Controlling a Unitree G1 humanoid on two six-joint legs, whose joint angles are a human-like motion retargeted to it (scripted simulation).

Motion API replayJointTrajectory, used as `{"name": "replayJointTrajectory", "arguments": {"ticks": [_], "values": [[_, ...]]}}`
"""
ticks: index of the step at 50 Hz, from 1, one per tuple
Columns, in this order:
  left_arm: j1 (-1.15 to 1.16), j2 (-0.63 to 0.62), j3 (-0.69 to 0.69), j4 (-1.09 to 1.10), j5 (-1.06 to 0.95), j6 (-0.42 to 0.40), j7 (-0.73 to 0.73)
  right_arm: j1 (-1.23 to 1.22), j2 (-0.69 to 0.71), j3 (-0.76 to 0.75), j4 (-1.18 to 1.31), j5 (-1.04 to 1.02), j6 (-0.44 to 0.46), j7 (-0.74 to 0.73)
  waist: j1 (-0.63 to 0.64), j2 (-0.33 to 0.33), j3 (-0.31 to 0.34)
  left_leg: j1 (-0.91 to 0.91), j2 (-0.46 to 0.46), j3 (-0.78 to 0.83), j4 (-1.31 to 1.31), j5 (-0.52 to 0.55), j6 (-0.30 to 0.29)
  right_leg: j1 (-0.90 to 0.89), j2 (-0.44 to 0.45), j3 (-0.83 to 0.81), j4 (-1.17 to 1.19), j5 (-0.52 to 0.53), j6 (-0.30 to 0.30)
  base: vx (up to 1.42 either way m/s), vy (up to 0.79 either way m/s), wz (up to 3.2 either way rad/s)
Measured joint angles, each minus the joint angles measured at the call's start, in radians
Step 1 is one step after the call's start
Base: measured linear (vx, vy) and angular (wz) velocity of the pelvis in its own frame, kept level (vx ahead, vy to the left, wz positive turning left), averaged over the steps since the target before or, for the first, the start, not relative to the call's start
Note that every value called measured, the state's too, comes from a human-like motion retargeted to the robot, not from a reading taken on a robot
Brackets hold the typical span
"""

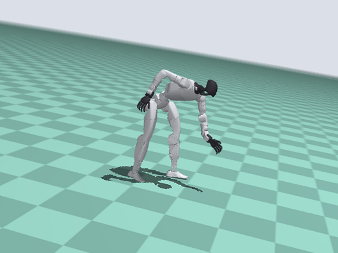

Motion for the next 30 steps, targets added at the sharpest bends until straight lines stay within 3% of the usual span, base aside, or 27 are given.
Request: {"name": "replayJointTrajectory", "arguments": {"ticks": [5, 7, 8, 15, 21, 25, 30], "values": [[-0.112, -0.021, -0.040, 0.071, -0.048, 0.006, 0.025, 0.054, -0.051, -0.027, -0.057, 0.036, 0.024, 0.004, -0.041, 0.000, 0.000, -0.316, 0.042, -0.022, 0.134, -0.004, -0.021, -0.310, 0.002, 0.015, 0.123, -0.022, -0.047, -0.10, 0.13, -0.35], [-0.156, -0.038, -0.033, 0.106, 0.026, -0.021, -0.004, 0.076, -0.024, -0.011, -0.068, 0.088, -0.089, 0.024, -0.031, -0.021, 0.000, -0.506, 0.165, -0.009, 0.426, -0.110, 0.001, -0.510, 0.013, 0.025, 0.362, -0.111, -0.019, -0.12, 0.14, -1.08], [-0.175, -0.040, -0.041, 0.110, 0.028, -0.022, -0.003, 0.082, -0.028, -0.007, -0.073, 0.090, -0.097, 0.026, -0.033, -0.026, 0.000, -0.551, 0.177, -0.006, 0.454, -0.114, -0.004, -0.566, 0.014, 0.034, 0.400, -0.118, -0.017, -0.09, 0.11, -0.67], [-0.219, -0.026, -0.073, 0.125, -0.023, -0.031, -0.029, 0.139, -0.067, 0.000, -0.110, 0.162, -0.136, 0.046, -0.119, -0.117, 0.000, -0.580, 0.131, 0.120, 0.455, -0.096, -0.017, -0.753, -0.035, 0.157, 0.553, -0.142, -0.005, -0.06, 0.09, 0.39], [-0.247, -0.011, -0.084, 0.123, -0.014, -0.036, -0.033, 0.168, -0.060, -0.033, -0.112, 0.178, -0.150, 0.059, -0.123, -0.083, 0.000, -0.580, 0.099, 0.107, 0.378, -0.061, -0.025, -0.725, -0.041, 0.128, 0.472, -0.101, -0.005, -0.02, 0.02, 0.01], [-0.271, -0.011, -0.110, 0.093, 0.029, -0.040, -0.030, 0.150, -0.032, -0.040, -0.078, 0.143, -0.137, 0.073, -0.058, -0.009, 0.000, -0.580, 0.116, 0.033, 0.336, -0.045, -0.034, -0.622, -0.010, 0.041, 0.331, -0.039, 0.003, 0.03, -0.05, -0.72], [-0.220, -0.002, -0.103, 0.037, 0.075, -0.044, -0.037, 0.126, -0.001, -0.018, -0.006, 0.098, -0.113, 0.092, 0.000, 0.026, 0.000, -0.384, 0.094, 0.006, 0.233, -0.024, -0.046, -0.377, 0.006, -0.017, 0.189, 0.007, 0.034, 0.01, -0.11, 0.33]]}}
